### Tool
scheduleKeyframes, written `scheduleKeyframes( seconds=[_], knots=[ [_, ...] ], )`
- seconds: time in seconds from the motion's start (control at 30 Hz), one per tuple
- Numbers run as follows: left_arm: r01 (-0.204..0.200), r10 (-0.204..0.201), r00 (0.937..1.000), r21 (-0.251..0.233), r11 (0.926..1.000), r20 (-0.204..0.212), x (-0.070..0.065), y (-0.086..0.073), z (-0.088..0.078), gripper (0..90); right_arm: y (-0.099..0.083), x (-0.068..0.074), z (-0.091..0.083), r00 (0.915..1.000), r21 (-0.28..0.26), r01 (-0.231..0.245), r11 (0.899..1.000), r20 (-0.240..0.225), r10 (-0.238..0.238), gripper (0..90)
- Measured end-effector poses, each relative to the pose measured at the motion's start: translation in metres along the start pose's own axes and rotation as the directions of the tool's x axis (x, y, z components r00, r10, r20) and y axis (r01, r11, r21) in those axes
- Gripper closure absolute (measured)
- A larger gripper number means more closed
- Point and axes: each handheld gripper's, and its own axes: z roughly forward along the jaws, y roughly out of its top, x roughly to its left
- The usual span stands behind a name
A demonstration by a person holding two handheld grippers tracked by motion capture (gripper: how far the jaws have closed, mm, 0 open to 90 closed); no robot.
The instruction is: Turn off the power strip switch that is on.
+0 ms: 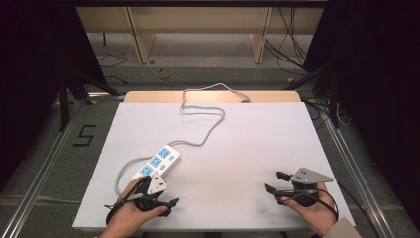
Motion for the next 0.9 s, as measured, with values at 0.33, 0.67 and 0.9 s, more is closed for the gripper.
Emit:
scheduleKeyframes(
  seconds=[0.33,0.67,0.9],
  knots=[
    [-0.037,0.04,0.9985,0.077,0.9963,-0.036,0.0031,0.0028,-0.0072,84.7,0.0007,0.0007,0.0002,1.0,-0.001,-0.001,1.0,0.006,0.001,36.4],
    [-0.004,0.008,0.9994,0.111,0.9938,-0.033,0.001,0.0067,-0.0092,89.7,0.0009,0.0009,0.0,0.9999,-0.001,0.002,1.0,0.011,-0.002,36.4],
    [0.02,-0.015,0.9989,0.114,0.9933,-0.044,0.0061,0.0105,-0.0106,89.7,0.0007,0.0009,0.0006,1.0,0.003,0.0,1.0,0.01,0.0,36.0]
  ],
)
